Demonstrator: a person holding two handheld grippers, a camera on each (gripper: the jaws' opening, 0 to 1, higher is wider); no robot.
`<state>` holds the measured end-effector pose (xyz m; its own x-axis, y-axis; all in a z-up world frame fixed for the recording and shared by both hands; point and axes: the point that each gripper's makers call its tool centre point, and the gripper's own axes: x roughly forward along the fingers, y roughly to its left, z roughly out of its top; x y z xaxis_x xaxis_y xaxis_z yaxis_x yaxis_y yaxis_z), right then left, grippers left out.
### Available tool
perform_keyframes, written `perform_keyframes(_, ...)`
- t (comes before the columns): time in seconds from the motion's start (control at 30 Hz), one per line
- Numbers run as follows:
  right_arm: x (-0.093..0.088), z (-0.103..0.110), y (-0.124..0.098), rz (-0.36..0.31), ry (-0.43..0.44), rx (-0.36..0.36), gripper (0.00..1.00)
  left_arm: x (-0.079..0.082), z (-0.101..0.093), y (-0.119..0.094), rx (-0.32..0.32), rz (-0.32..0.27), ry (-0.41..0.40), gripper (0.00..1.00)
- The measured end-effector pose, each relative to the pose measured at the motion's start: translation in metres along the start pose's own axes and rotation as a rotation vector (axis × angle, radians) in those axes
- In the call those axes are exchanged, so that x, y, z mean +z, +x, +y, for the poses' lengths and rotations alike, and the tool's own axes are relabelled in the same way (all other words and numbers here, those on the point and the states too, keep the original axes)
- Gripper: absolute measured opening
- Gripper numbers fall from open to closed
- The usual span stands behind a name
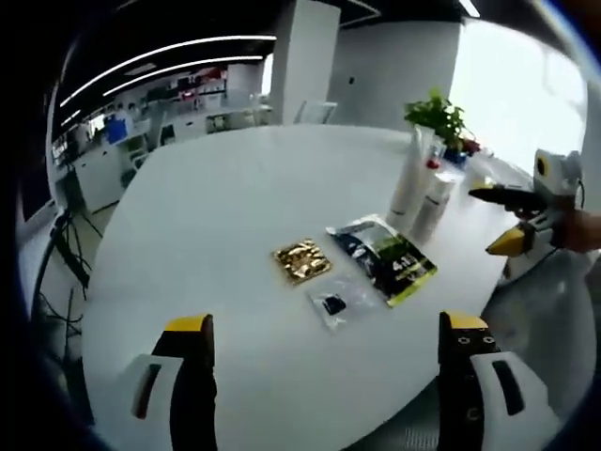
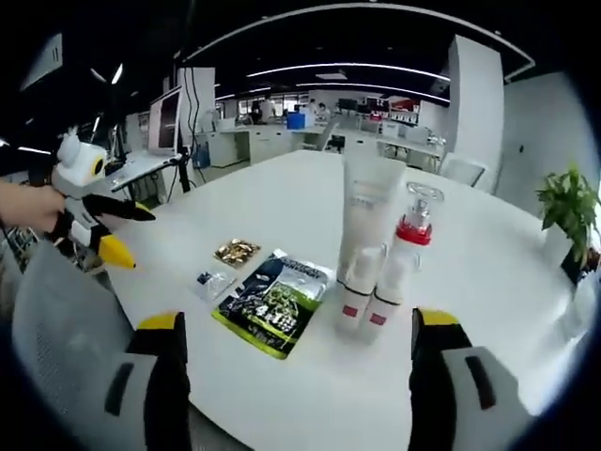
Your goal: Arrange the skincare products in the storage area until every visible bottle or jar stands upright without overlapping.
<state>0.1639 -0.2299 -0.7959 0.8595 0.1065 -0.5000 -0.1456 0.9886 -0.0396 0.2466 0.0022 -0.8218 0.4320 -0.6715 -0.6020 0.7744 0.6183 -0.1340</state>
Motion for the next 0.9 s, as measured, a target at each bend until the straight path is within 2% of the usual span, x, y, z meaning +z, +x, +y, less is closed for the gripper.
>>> perform_keyframes(0.2,-0.001,-0.003,-0.008,-0.013,0.012,-0.020,0.99,-0.006,-0.004,-0.012,0.013,-0.007,-0.028,0.97)
perform_keyframes(0.37,-0.009,-0.010,-0.016,-0.007,0.018,-0.040,0.99,0.005,-0.001,-0.018,0.034,-0.057,-0.039,0.97)
perform_keyframes(0.47,-0.011,-0.012,-0.019,-0.004,0.022,-0.049,0.99,0.004,-0.001,-0.018,0.037,-0.057,-0.037,0.97)
perform_keyframes(0.63,-0.002,-0.016,-0.028,-0.038,0.016,-0.070,0.99,0.004,-0.004,-0.019,0.037,-0.059,-0.011,0.97)
perform_keyframes(0.9,-0.002,-0.031,-0.032,-0.047,0.014,-0.108,0.99,0.001,-0.007,-0.018,0.026,-0.048,-0.002,0.97)
